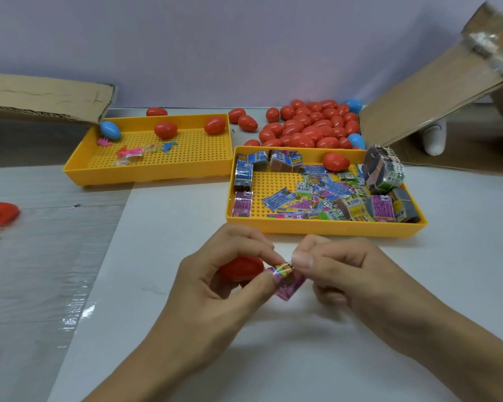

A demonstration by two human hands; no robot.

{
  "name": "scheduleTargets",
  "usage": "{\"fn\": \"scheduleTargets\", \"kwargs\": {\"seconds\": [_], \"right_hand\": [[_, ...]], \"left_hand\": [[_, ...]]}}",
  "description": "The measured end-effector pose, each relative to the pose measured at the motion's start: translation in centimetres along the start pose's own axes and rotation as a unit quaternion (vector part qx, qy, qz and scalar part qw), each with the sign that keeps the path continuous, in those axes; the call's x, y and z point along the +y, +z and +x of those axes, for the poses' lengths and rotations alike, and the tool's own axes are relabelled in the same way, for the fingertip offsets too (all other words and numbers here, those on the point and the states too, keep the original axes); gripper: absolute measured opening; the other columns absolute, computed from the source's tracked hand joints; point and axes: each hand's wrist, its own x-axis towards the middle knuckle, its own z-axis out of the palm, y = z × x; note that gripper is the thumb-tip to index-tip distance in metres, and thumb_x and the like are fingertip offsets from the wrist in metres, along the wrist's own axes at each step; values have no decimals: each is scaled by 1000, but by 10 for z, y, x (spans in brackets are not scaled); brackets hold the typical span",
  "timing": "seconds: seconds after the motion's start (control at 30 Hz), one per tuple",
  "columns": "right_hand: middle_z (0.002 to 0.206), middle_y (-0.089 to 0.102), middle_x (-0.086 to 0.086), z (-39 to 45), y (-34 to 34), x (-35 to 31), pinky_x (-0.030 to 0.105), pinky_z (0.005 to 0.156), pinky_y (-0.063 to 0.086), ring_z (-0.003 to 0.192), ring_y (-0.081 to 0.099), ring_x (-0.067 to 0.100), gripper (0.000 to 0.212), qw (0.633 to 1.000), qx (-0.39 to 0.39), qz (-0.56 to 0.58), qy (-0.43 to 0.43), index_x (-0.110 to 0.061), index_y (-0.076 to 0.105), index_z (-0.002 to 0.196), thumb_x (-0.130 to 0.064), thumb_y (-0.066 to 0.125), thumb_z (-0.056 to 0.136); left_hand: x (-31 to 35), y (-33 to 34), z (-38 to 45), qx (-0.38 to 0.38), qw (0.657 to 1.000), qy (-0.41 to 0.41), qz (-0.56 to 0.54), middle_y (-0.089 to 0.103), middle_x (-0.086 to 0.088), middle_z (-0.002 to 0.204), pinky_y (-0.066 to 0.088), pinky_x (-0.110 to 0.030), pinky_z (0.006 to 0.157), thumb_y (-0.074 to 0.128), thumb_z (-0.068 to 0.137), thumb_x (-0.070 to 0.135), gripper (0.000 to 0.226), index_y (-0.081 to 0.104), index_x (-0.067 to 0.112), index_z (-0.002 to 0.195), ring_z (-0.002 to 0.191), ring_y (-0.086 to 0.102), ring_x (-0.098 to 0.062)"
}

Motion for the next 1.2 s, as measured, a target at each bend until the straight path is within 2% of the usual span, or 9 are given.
{"fn": "scheduleTargets", "kwargs": {"seconds": [0.17,0.4,0.53,0.63,0.7,0.83,0.93,1.03,1.2], "right_hand": [[77,49,5,1,-3,2,18,47,27,54,31,11,37,1000,14,-8,-6,-12,76,70,-49,73,69],[67,53,-13,-1,-3,2,8,52,34,56,43,0,22,996,19,-23,-79,-22,81,79,-41,75,70],[68,60,-7,-2,-1,3,8,58,37,62,47,9,16,989,50,-58,-130,-23,81,78,-37,76,73],[64,57,-8,0,-2,3,7,55,36,56,45,1,10,987,74,-40,-139,-19,80,75,-29,78,74],[62,55,-8,0,-2,4,7,54,35,54,44,1,10,986,90,-35,-139,-18,80,74,-28,79,73],[65,59,-4,0,-1,5,7,54,36,55,44,2,17,982,100,-38,-158,-19,80,76,-35,75,73],[71,66,0,-1,0,4,6,55,37,59,48,3,15,979,97,-53,-171,-20,81,78,-34,75,75],[74,64,-1,-1,1,5,9,54,38,65,50,6,15,978,113,-52,-168,-25,81,76,-39,76,72],[76,61,-5,-2,3,6,12,52,39,67,53,5,16,981,102,-48,-159,-27,80,75,-42,76,70]], "left_hand": [[2,-1,0,-14,1000,-9,-9,64,-1,99,49,-22,74,69,79,21,9,74,17,86,87,64,-17],[6,3,-1,14,998,29,54,61,2,98,49,-29,66,66,83,21,7,71,20,88,79,61,-20],[5,2,-3,16,998,23,61,61,3,98,50,-29,64,67,84,26,8,71,22,90,77,61,-19],[3,0,-6,11,999,-35,16,63,4,98,50,-20,68,65,79,26,20,66,29,98,80,61,-15],[0,-1,-8,14,996,-76,-52,64,3,102,52,-24,69,61,74,26,26,61,33,99,84,63,-15],[0,3,-5,41,995,-58,-67,68,1,102,54,-22,69,69,80,25,21,61,25,100,84,66,-14],[0,6,-4,57,995,-46,-74,72,-2,99,56,-21,70,74,81,9,27,63,15,105,85,69,-13],[2,5,-5,54,995,-46,-73,74,-3,99,57,-23,73,82,76,15,30,70,18,103,86,72,-16],[2,6,-6,28,995,-55,-80,70,-7,109,57,-29,83,75,79,6,38,70,13,116,99,71,-29]]}}
